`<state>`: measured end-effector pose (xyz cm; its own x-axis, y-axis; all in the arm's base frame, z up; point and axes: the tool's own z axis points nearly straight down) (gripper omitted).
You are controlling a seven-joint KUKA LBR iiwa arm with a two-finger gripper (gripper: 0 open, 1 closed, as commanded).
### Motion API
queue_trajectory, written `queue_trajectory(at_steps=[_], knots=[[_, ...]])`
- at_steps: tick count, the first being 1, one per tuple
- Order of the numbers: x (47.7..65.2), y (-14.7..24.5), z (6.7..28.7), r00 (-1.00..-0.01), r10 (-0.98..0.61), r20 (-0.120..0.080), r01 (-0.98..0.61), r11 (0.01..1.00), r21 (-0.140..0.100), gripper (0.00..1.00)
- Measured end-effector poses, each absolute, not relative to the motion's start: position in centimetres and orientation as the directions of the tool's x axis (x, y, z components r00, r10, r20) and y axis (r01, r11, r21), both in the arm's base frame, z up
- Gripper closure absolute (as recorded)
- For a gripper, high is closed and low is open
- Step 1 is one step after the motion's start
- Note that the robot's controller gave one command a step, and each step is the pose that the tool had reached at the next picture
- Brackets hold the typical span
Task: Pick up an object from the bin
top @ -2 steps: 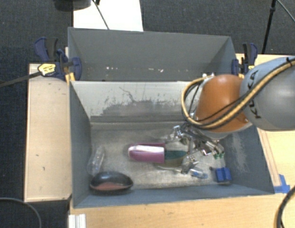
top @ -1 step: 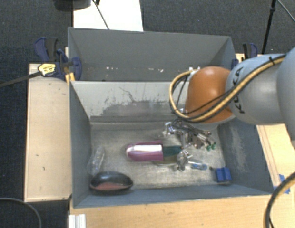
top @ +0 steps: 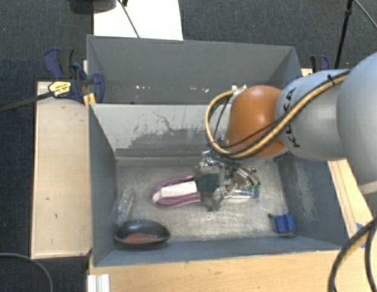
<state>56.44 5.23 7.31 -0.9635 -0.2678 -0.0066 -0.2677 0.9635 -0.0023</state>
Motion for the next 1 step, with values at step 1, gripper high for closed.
queue_trajectory(at_steps=[1], knots=[[56.77, 5.25, 7.58, -0.963, -0.269, -0.018, -0.269, 0.963, -0.004, 1.00]])
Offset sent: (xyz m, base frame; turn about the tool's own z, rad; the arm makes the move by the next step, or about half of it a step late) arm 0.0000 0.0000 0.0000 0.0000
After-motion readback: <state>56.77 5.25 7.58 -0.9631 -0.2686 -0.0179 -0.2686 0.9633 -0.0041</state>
